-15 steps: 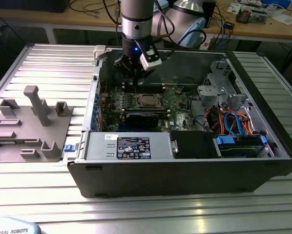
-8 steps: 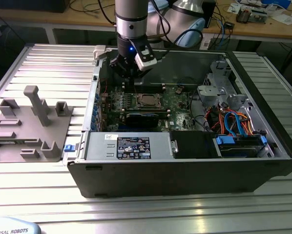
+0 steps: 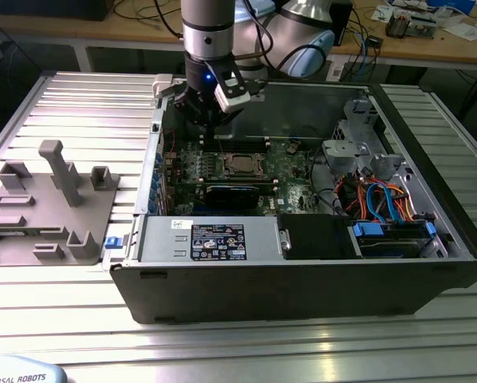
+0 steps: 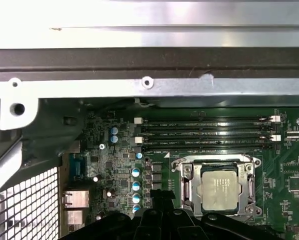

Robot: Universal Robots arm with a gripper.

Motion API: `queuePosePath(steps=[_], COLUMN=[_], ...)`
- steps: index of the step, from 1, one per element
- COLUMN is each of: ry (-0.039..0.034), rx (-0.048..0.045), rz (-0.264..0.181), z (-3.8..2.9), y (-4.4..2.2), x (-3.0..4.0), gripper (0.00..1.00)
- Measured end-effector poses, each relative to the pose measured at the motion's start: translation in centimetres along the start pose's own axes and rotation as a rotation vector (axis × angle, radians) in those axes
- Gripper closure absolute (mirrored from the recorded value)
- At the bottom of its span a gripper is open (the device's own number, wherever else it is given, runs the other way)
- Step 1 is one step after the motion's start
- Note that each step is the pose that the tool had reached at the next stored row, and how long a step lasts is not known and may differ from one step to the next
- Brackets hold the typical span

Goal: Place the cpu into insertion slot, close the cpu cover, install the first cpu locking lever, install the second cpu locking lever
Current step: 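Install the first cpu locking lever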

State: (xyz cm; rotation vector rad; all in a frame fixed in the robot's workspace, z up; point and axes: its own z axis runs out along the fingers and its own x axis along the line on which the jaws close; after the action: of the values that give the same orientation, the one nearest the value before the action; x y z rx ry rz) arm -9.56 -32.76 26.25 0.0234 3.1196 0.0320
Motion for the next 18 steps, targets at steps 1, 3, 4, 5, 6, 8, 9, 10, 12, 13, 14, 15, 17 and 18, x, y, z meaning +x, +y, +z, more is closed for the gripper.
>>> queuePosePath(steps=[1, 3, 4, 5, 6, 8, 9, 10, 12, 13, 14, 15, 17, 18], ry=[0.0000, 0.0003, 0.0005, 0.0007, 0.0009, 0.0010, 0.0010, 0.0010, 0.0010, 0.0011, 0.0012, 0.0013, 0.0014, 0.0014], rx=[-0.0001, -0.0015, -0.0036, -0.0045, -0.0051, -0.0069, -0.0078, -0.0090, -0.0112, -0.0114, -0.0116, -0.0116, -0.0115, -0.0117], rz=[-0.002, -0.010, -0.023, -0.031, -0.038, -0.041, -0.042, -0.043, -0.045, -0.048, -0.050, -0.053, -0.057, -0.057], z=[0.00, 0.00, 0.00, 0.01, 0.01, 0.05, 0.07, 0.09, 0.13, 0.15, 0.16, 0.17, 0.17, 0.17], y=[0.08, 0.23, 0.31, 0.38, 0.49, 0.90, 0.99, 1.10, 1.27, 1.40, 1.50, 1.67, 1.88, 1.88], x=[0.00, 0.01, 0.01, 0.01, 0.01, 0.04, 0.06, 0.06, 0.07, 0.07, 0.08, 0.08, 0.03, 0.01], gripper=[0.89, 0.89, 0.89, 0.89, 0.89, 0.89, 0.89, 0.89, 0.89, 0.89, 0.89, 0.89, 0.89, 0.89])
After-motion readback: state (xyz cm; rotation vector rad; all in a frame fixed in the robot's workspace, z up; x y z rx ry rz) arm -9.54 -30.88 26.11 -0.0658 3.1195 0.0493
